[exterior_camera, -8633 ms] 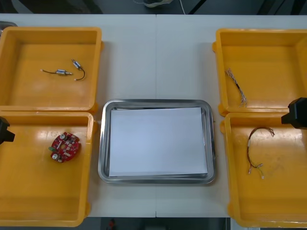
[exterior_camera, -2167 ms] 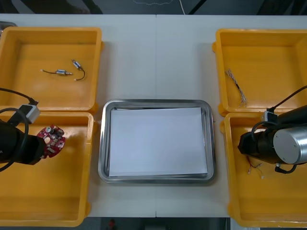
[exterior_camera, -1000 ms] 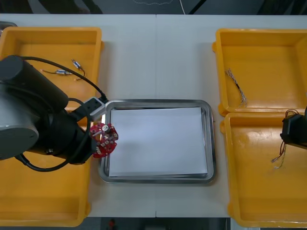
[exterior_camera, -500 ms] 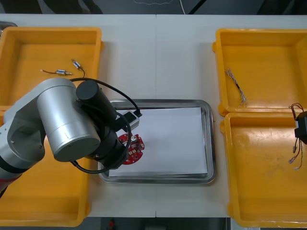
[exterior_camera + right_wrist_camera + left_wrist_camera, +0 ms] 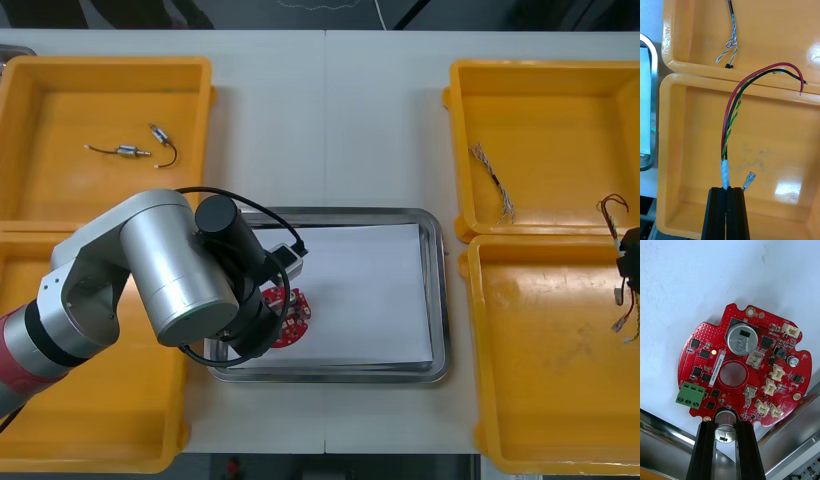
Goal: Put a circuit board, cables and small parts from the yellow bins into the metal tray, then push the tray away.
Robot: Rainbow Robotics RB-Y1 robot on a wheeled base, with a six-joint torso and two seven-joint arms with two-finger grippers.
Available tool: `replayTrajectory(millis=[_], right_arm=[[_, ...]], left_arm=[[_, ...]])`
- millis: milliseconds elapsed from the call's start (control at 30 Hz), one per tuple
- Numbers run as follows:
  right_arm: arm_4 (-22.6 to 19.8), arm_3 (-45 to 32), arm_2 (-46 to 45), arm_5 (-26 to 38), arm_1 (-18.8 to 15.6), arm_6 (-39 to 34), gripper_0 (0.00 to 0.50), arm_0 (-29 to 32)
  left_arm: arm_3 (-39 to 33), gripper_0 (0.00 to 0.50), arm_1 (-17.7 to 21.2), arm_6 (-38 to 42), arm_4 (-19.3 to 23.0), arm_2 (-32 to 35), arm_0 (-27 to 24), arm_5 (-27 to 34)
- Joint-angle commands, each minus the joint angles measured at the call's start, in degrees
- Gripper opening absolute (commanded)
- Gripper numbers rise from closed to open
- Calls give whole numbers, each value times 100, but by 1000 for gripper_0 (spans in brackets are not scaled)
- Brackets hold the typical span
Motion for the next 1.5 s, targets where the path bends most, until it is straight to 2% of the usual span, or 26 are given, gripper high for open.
replayTrajectory(millis=[33, 67, 100, 300, 433, 733, 967, 1200, 1333, 1500], right_arm=[[148, -243, 258, 21, -215, 258, 0, -143], [78, -243, 258, 21, -215, 276, 0, -161], [16, -252, 258, 21, -215, 311, 0, -170], [-300, -252, 267, 21, -215, 434, 0, -266], [-309, -252, 346, 21, -206, 469, 0, -301], [-203, -252, 680, 21, -232, 496, 0, -460], [-256, -252, 785, 21, -232, 513, 0, -548], [-291, -252, 1506, 21, -223, 531, 0, -1259], [-282, -208, 2157, 21, -197, 531, 0, -1831], [-256, -120, 2904, 21, 102, 540, 0, -2516]], left_arm=[[-75, 319, -16, 49, -24, -56, -205, -46], [-84, 458, 2, 58, -15, -56, -205, -46], [-92, 500, 11, 58, -15, -47, -205, -46], [-233, 500, 81, 119, -7, 23, -196, 59], [-479, 500, 64, 154, 46, 260, -205, 437], [-1103, 500, 2, 198, 451, 1394, -205, 1509], [-1279, 500, 37, 198, 670, 2352, -214, 1549], [-1130, 500, 169, 181, 714, 3222, -214, 1549], [-857, 500, 230, 111, 521, 3609, -214, 1549], [-488, 500, 292, 40, 257, 3908, -345, 1549]])
